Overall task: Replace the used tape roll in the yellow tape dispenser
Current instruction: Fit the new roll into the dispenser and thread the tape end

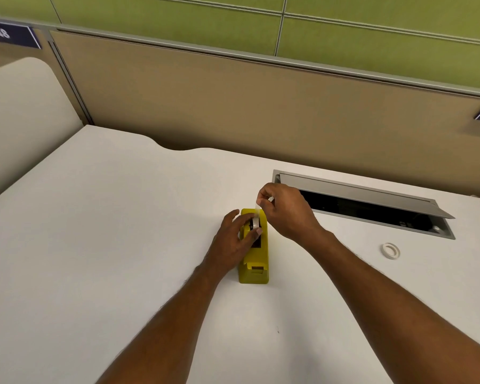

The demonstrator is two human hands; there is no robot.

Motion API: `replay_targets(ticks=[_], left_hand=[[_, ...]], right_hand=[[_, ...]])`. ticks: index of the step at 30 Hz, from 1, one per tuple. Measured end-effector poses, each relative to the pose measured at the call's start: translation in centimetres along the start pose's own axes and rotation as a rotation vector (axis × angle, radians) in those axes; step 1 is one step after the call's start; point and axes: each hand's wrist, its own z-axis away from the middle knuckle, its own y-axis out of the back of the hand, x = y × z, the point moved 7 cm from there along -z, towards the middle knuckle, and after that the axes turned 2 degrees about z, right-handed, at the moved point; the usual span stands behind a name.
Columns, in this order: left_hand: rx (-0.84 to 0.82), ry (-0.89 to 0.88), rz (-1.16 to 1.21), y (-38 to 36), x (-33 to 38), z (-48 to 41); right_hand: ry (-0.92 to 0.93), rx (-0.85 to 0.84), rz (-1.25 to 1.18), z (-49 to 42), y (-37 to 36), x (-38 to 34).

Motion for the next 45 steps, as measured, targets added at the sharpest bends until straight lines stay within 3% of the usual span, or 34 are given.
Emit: replay_targets(ticks=[24,28,45], left_hand=[[-0.07,-0.128,0.097,0.5,1.9,0.6],[-0.076,-0.149,0.02,0.2,1.9,0.6],[-0.057,-0.107,0.02,0.1,1.6,0.5]], right_hand=[[0.112,0.058,-0.013,4.3,0.5,-0.7],[0.101,0.096,-0.028,5.1,0.4,-0.5],[0.143,0.121,0.015,4.8,1.5,-1.2]])
